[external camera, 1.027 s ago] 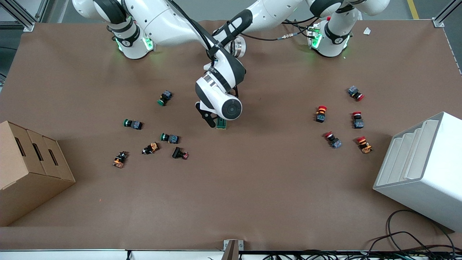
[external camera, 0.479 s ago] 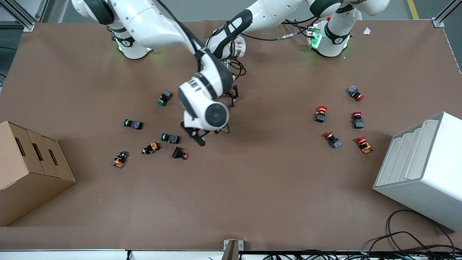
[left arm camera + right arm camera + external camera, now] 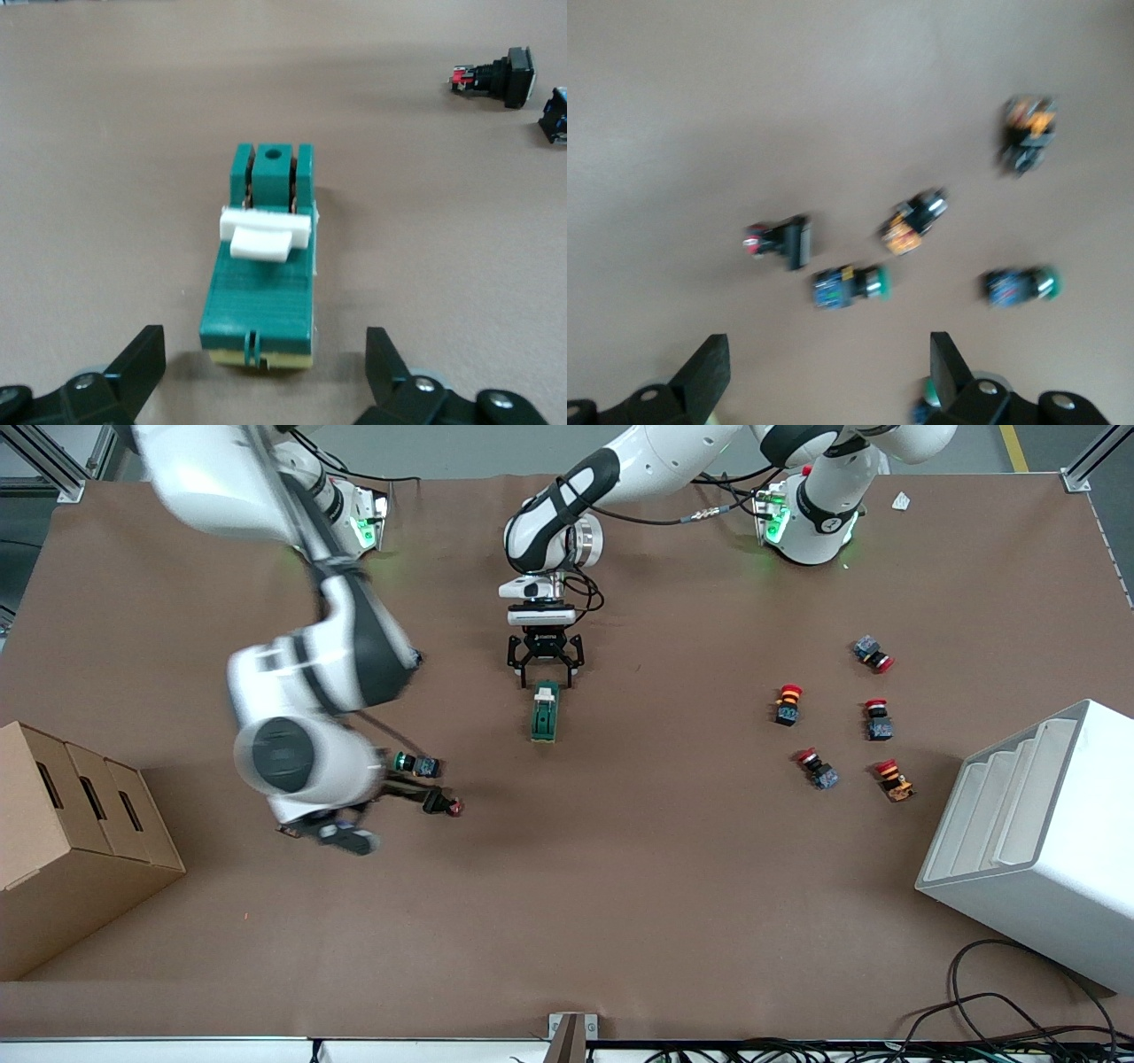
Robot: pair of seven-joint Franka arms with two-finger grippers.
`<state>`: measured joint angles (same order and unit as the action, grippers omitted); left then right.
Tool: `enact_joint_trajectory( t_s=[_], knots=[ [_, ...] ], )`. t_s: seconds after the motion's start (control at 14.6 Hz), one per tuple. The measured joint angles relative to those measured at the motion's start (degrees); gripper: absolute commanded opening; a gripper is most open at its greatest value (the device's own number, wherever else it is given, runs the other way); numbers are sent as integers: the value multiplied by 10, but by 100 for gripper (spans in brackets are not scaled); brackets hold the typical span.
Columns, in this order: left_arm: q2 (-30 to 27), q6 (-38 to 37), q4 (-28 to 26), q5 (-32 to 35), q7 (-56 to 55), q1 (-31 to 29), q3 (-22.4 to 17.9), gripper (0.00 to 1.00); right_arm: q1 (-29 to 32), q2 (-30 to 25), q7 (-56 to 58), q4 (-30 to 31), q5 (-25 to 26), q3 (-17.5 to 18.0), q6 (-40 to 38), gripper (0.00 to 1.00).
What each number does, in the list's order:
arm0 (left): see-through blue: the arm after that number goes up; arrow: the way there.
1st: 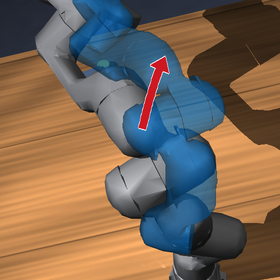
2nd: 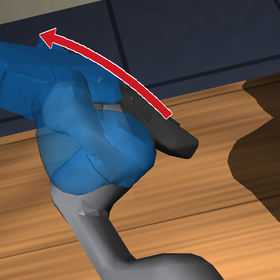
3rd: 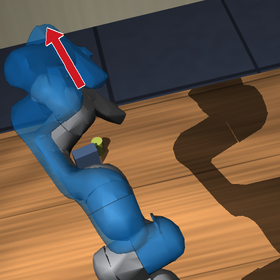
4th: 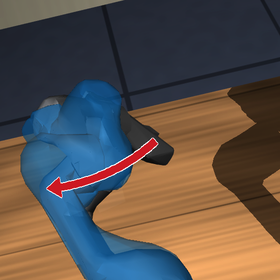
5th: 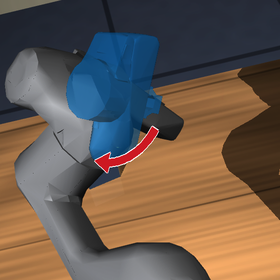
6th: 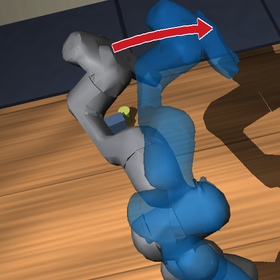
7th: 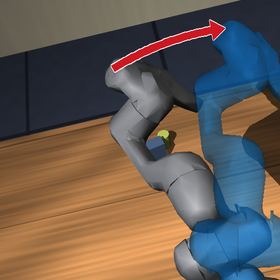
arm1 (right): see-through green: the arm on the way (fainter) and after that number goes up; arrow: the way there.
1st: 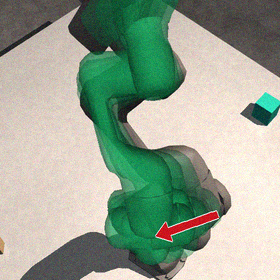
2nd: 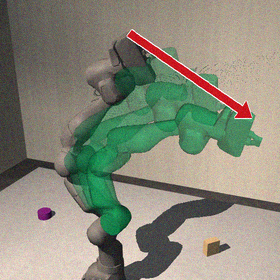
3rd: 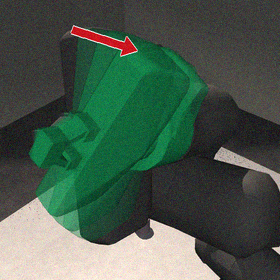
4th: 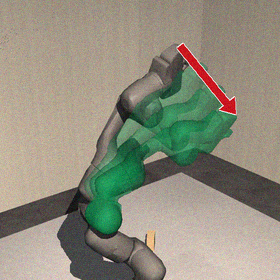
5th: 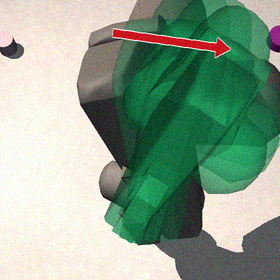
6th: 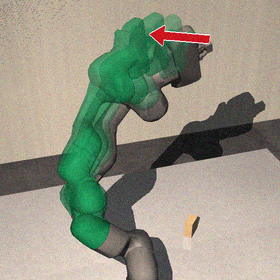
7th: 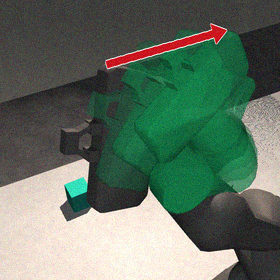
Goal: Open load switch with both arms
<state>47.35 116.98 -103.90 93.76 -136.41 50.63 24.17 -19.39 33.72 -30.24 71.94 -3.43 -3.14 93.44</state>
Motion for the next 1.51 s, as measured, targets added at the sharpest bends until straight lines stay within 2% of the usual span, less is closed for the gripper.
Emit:
enact_joint_trajectory(
  t_s=[0.14, 0.34, 0.55, 0.75, 1.16, 1.51],
  knots=[
    [-4, -6, 28, -62, 65, -1, 0, 99, 58, -23, 121, 4, 0, 0, -16, 100],
    [-31, -8, 78, -156, 172, -8, 0, 99, 126, -51, 239, 9, 0, 0, -31, 100],
    [-79, -10, 111, -261, 298, -34, 0, 99, 163, -68, 277, 11, 0, 1, -44, 100],
    [-138, -10, 137, -378, 460, -78, 1, 100, 174, -75, 278, 11, 1, 0, -67, 100],
    [-269, -19, 159, -613, 793, -229, -1, 100, 203, -80, 278, 3, -3, -2, -72, 100],
    [-325, -109, 205, -756, 1028, -379, -3, 100, 197, -110, 278, 3, -10, 5, -97, 100]
  ],
)
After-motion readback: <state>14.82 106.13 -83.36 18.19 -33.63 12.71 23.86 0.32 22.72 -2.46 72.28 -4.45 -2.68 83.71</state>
